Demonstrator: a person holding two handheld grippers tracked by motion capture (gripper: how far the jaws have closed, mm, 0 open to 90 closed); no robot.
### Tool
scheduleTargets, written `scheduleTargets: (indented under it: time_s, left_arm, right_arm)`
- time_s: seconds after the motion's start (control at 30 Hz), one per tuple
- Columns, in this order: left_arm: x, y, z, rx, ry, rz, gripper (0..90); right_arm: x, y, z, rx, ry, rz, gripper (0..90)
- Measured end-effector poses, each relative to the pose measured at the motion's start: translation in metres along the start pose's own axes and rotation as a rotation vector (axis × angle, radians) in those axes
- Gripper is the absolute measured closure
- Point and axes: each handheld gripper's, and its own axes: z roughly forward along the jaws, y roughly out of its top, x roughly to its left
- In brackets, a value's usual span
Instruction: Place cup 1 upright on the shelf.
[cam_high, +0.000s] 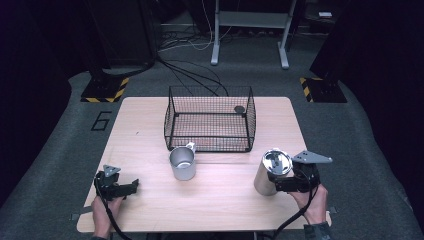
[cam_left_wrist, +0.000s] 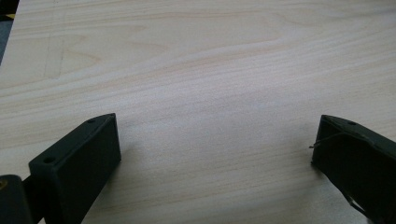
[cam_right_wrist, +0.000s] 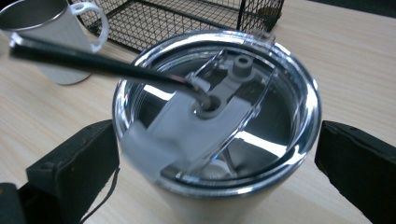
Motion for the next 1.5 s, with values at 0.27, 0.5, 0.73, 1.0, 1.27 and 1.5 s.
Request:
scheduleTargets:
  time_s: [0.27,0.5,0.73,1.0,1.27,1.5]
  left_arm:
    - [0.000,0.000,0.000,-0.002,-0.001,0.001,1.1]
    - [0.000,0.000,0.000,-0.002,-0.003,0.000,1.0]
    - [0.000,0.000,0.000,-0.003,-0.001,-0.003,1.1]
    - [-0.001,0.000,0.000,0.005,-0.006,-0.002,1.0]
    - [-0.001,0.000,0.000,0.007,-0.004,0.000,1.1]
    - [-0.001,0.000,0.000,0.006,-0.005,-0.002,1.1]
  right_arm:
    - [0.002,0.007,0.012,0.005,0.010,-0.001,0.0]
    - [0.005,0.010,0.017,-0.001,-0.012,-0.023,1.5]
    - [0.005,0.008,0.016,-0.021,-0.029,-0.027,3.0]
    - [0.007,0.007,0.015,-0.029,-0.030,-0.030,3.3]
    - [0.009,0.009,0.015,-0.015,-0.029,-0.057,3.3]
    - [0.009,0.012,0.012,-0.021,-0.029,-0.056,3.3]
